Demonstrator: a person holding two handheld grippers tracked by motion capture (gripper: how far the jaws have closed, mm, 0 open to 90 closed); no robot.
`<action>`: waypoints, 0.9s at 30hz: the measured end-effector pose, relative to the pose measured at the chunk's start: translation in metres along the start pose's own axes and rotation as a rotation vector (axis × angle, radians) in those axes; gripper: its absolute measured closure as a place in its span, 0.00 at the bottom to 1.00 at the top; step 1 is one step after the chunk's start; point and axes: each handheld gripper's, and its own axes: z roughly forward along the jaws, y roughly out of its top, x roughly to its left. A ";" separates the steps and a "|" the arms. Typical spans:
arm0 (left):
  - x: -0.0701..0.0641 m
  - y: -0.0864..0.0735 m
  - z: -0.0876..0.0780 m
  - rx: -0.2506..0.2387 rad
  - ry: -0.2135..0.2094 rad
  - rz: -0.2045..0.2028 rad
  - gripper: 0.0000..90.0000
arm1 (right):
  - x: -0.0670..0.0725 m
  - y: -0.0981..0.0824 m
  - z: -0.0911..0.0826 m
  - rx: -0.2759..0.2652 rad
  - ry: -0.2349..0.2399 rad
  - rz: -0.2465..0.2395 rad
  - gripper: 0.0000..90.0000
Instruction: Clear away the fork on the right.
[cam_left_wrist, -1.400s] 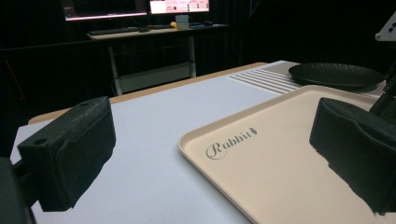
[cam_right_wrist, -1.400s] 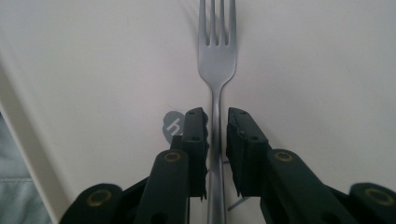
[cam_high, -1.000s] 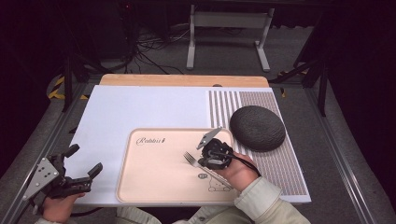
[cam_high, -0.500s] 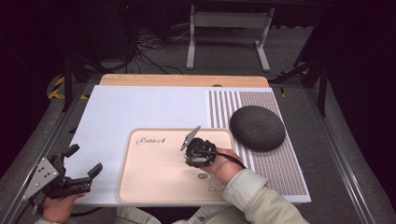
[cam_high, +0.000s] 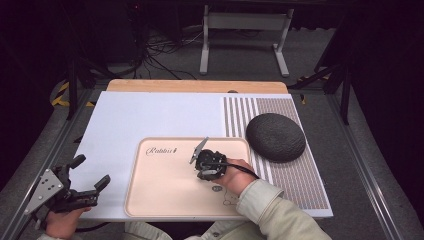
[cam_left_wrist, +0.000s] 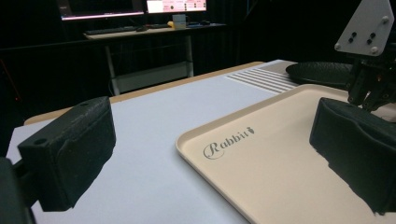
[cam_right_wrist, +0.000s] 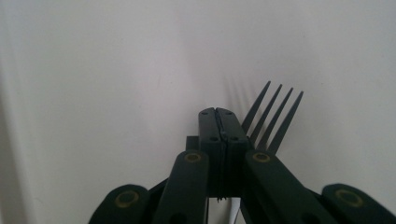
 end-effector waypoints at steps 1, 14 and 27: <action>0.000 0.000 0.000 0.000 0.000 0.000 0.01 | 0.000 0.000 0.000 0.000 0.000 0.000 1.00; 0.000 0.000 0.001 0.002 -0.004 -0.001 0.01 | -0.011 -0.005 0.000 0.024 -0.053 0.001 1.00; 0.000 0.000 0.001 0.003 -0.006 -0.001 0.01 | -0.028 -0.017 -0.005 0.029 -0.098 0.076 1.00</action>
